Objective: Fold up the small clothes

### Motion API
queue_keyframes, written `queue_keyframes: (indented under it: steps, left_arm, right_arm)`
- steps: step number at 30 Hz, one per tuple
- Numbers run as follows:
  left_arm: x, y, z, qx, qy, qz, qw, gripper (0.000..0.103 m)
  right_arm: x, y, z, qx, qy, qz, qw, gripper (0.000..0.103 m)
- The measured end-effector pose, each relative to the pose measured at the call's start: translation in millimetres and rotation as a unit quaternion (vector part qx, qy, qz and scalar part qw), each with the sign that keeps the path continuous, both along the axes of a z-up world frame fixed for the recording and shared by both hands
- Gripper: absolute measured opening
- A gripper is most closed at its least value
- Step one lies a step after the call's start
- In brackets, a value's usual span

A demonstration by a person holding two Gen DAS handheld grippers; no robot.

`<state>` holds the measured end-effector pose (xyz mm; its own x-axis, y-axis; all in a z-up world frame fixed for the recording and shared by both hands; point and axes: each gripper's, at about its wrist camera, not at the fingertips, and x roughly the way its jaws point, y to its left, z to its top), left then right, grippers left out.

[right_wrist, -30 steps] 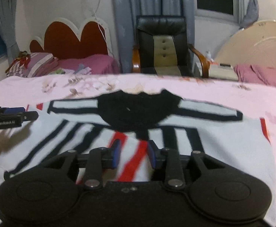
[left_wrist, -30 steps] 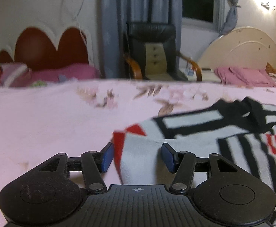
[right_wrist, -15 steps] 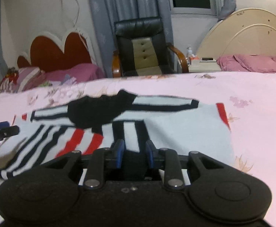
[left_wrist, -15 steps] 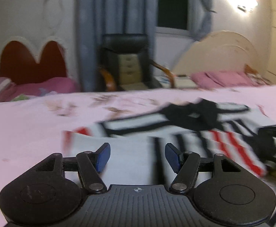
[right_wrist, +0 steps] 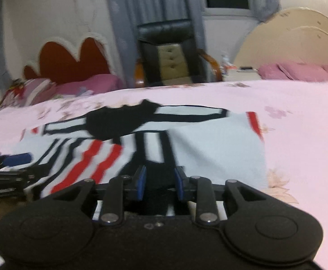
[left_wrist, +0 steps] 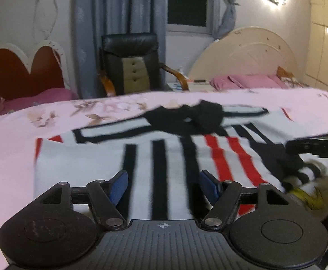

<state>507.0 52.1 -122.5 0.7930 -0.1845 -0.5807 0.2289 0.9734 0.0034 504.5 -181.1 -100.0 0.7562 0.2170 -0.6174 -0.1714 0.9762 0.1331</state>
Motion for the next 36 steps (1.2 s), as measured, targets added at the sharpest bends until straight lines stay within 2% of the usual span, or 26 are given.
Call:
queue_keyframes:
  steps: [2, 4, 7, 11, 13, 16, 17, 18, 29, 31, 32, 33, 36]
  left_arm:
    - [1.3, -7.2, -8.3, 0.016, 0.008, 0.006, 0.9998, 0.07]
    - [-0.4, -6.3, -10.9, 0.006, 0.007, 0.015, 0.9998, 0.07]
    - [0.5, -6.9, -12.0, 0.009, 0.006, 0.018, 0.9998, 0.072]
    - [1.2, -8.3, -12.1, 0.012, 0.008, 0.024, 0.9996, 0.072]
    - [1.9, -9.4, -11.5, 0.014, 0.01, 0.027, 0.9995, 0.073]
    - [1.9, -10.9, -10.4, 0.018, 0.013, 0.032, 0.9993, 0.073]
    - [1.8, -11.8, -9.8, 0.019, 0.014, 0.033, 0.9992, 0.073]
    - [2.0, -12.3, -9.0, 0.021, 0.016, 0.035, 0.999, 0.073]
    - [-2.6, -13.8, -10.4, 0.037, 0.017, 0.053, 0.9978, 0.074]
    - [-2.3, -12.4, -9.1, 0.035, 0.02, 0.053, 0.9978, 0.074]
    - [-2.7, -10.9, -6.2, 0.032, 0.023, 0.055, 0.9977, 0.074]
    - [-5.0, -8.8, -3.2, 0.026, 0.023, 0.056, 0.9978, 0.074]
    - [-11.1, -6.7, -7.6, 0.027, 0.019, 0.058, 0.9978, 0.074]
  right_arm:
    - [-1.7, 11.1, -6.5, -0.03, 0.006, 0.008, 0.999, 0.033]
    - [2.5, 16.1, -18.7, -0.056, 0.033, 0.003, 0.998, 0.033]
    - [1.4, 12.5, -18.3, -0.046, 0.031, -0.004, 0.998, 0.033]
    - [2.9, 3.1, -18.5, -0.006, 0.045, -0.024, 0.999, 0.04]
    - [3.3, 3.4, -20.0, -0.002, 0.045, -0.026, 0.999, 0.041]
    - [1.8, 12.9, -19.6, -0.018, 0.034, 0.002, 0.999, 0.014]
    - [0.7, 14.5, -20.0, -0.013, 0.033, 0.013, 0.999, 0.007]
    - [-0.4, 16.2, -19.5, -0.019, 0.03, 0.014, 0.999, 0.007]
    - [-6.9, 10.8, -20.3, -0.022, 0.037, 0.024, 0.999, 0.006]
    - [-6.3, 8.7, -18.6, -0.02, 0.039, 0.022, 0.999, 0.013]
    - [-8.4, 6.3, -15.1, -0.02, 0.036, 0.013, 0.999, 0.023]
    - [-11.5, 3.2, -11.4, -0.018, 0.027, 0.007, 0.999, 0.026]
    - [-20.0, -6.3, -0.9, 0.002, 0.0, 0.009, 1.0, 0.024]
